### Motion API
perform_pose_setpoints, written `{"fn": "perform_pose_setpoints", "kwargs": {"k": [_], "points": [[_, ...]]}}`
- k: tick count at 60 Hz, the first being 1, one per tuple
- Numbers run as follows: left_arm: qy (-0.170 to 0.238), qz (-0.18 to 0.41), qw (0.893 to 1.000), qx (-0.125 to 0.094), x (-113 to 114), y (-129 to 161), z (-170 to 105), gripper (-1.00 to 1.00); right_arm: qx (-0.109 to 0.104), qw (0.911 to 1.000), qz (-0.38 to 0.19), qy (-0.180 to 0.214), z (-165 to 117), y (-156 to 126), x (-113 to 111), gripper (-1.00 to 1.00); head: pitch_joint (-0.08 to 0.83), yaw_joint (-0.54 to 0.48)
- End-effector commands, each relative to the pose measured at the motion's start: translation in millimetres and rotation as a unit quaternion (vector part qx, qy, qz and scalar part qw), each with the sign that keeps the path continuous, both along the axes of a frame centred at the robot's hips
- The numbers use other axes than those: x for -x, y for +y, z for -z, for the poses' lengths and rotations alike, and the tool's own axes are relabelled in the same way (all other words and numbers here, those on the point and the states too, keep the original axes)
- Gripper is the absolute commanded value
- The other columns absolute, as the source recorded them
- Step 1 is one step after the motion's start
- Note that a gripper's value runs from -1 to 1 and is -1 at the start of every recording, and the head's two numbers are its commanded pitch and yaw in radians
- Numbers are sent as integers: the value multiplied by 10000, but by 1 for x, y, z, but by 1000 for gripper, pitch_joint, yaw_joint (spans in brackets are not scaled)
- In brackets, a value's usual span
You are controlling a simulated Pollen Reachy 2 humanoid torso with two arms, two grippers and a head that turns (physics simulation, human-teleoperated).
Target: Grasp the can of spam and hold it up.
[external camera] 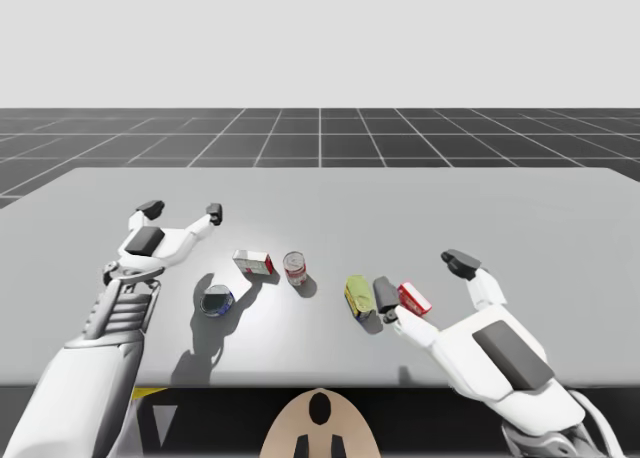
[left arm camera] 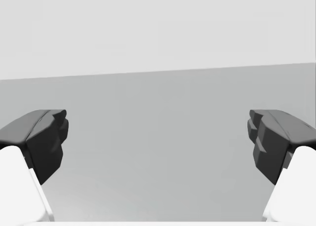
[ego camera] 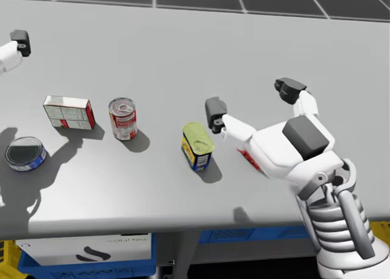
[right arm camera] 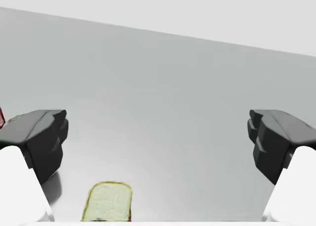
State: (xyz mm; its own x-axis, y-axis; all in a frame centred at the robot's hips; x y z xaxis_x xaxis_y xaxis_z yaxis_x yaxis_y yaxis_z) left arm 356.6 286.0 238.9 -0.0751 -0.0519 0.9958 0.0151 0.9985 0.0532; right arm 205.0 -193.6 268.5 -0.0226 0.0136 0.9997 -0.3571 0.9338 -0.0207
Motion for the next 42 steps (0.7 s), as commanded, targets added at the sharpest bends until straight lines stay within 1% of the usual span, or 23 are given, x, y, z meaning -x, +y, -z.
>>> {"fn": "perform_pose_setpoints", "kwargs": {"k": [1,5,14,18,21,25,30,37,42], "points": [[27,18,10000,-26,-1,-1,2,-1000,-543,9973,-453,197,23,16,33,-1000,709,-143],[35,20,10000,-36,-2,-2,3,-1000,-611,9959,-573,334,36,24,38,-1000,710,-143],[44,19,10000,-45,-2,-2,4,-1000,-786,9930,-745,477,54,37,45,-1000,713,-140],[43,19,10000,-52,-2,-3,4,-1000,-874,9907,-824,643,64,45,46,-1000,714,-136],[45,20,10000,-53,-2,-3,4,-1000,-867,9903,-834,690,69,48,46,-1000,716,-134],[49,23,10000,-58,-3,-3,5,-1000,-961,9882,-769,912,85,55,40,-1000,718,-132],[45,26,10000,-58,-3,-3,5,-1000,-1013,9877,-612,1019,97,60,32,-1000,720,-131],[37,18,10000,-54,-2,-2,4,-1000,-961,9900,-270,994,108,62,20,-1000,723,-128],[28,15,10000,-48,-2,-2,4,-1000,-865,9919,-57,929,112,64,14,-1000,726,-124]]}}
